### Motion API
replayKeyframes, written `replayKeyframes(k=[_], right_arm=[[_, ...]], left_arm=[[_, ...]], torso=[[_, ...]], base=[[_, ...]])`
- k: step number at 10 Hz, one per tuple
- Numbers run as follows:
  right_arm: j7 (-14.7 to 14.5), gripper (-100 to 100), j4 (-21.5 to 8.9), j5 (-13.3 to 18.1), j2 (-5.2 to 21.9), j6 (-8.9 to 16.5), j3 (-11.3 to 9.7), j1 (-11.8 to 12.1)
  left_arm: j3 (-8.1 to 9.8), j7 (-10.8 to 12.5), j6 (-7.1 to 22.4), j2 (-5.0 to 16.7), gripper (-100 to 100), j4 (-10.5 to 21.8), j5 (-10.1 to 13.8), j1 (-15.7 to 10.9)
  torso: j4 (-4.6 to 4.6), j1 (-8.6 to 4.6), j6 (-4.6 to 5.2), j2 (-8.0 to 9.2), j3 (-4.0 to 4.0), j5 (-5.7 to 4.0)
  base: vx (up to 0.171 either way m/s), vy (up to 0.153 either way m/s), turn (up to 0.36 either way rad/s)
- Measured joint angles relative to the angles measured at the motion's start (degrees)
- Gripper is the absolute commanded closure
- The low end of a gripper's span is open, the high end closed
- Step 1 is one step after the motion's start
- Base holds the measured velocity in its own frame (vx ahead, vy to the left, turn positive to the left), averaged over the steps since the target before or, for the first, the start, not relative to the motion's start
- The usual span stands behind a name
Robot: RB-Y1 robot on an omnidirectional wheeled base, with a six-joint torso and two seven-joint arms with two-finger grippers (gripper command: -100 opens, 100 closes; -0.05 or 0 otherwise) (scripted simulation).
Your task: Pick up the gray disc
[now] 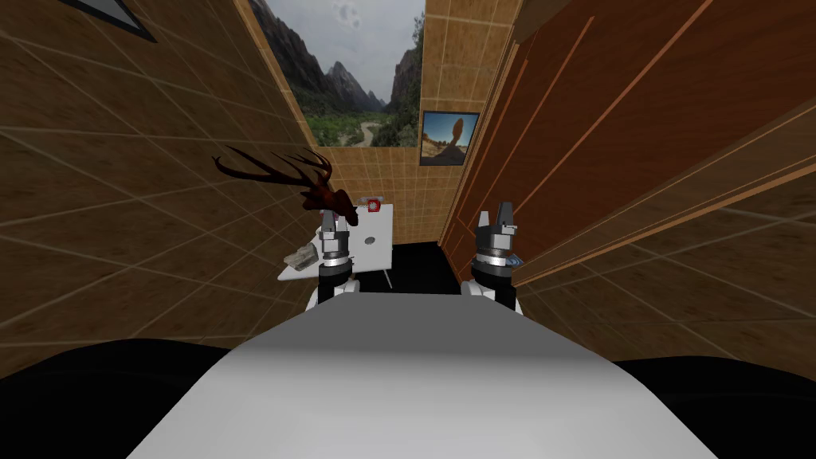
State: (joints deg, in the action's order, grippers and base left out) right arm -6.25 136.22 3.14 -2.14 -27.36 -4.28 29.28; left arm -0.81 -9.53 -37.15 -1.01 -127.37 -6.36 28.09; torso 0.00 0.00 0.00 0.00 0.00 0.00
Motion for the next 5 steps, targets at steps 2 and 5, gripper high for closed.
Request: replayKeyframes(k=[2, 5], right_arm=[[0.0, 0, 0.0, 0.0, 0.0, 0.0, 0.0, 0.0], [0.0, 0, 0.0, 0.0, 0.0, 0.0, 0.0, 0.0]], left_arm=[[0.13, -0.3, 1.6, 2.9, -100, 0.7, 0.6, -0.9], [0.47, -1.0, 6.4, 8.2, -100, 2.1, 2.3, -2.9]], torso=[[0.02, -0.12, 0.0, 0.08, 0.04, -0.02], [0.01, -0.29, 0.0, 0.05, 0.03, -0.07]], base=[[-0.023, -0.053, 0.032], [-0.015, -0.081, 0.047]])
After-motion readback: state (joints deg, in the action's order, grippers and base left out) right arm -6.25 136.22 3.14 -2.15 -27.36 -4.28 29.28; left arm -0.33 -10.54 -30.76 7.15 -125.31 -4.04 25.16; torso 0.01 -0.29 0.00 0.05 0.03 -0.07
